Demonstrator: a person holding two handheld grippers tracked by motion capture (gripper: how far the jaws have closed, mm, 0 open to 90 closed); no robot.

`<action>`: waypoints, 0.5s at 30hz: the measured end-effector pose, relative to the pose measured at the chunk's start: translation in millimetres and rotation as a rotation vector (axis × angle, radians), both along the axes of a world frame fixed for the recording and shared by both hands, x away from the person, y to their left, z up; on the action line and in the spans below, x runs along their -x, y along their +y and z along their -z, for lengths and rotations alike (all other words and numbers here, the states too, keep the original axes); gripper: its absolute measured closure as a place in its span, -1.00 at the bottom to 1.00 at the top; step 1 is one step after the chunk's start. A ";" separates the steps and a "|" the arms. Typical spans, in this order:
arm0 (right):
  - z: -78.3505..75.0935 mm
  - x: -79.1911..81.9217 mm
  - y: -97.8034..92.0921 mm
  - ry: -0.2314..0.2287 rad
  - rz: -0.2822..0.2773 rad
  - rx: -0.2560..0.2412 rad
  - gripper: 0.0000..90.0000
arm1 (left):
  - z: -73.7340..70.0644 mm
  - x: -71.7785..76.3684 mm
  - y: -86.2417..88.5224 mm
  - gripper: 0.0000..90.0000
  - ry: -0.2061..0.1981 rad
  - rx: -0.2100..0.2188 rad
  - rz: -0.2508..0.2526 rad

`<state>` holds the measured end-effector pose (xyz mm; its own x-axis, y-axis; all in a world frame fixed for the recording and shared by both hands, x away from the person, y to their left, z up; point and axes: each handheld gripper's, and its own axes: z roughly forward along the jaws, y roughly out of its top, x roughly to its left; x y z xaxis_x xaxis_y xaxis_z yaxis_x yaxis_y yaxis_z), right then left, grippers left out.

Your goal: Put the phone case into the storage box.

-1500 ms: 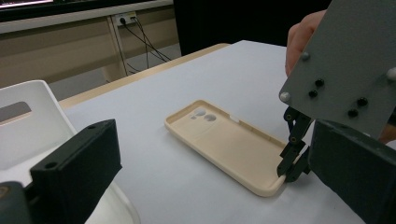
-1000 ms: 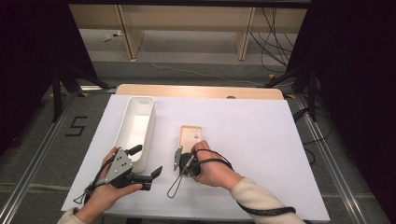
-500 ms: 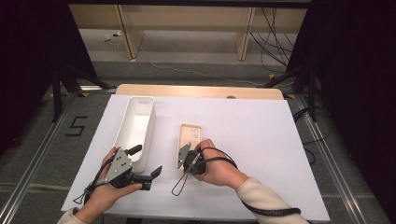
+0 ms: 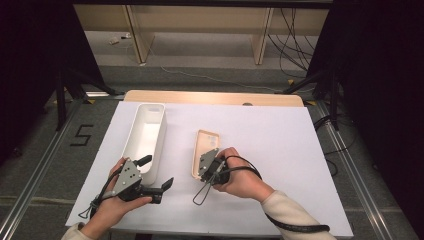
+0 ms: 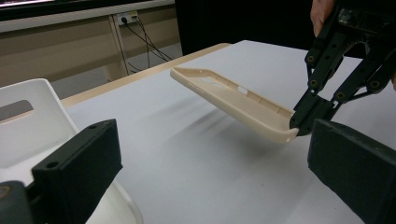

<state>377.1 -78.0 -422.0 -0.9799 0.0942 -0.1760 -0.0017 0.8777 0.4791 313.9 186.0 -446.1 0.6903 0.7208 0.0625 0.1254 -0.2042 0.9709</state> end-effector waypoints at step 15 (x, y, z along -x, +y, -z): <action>-4.0 -2.4 -17.5 0.014 0.026 -0.127 0.95 | 0.2 -0.2 0.1 -0.94 0.003 0.006 -0.001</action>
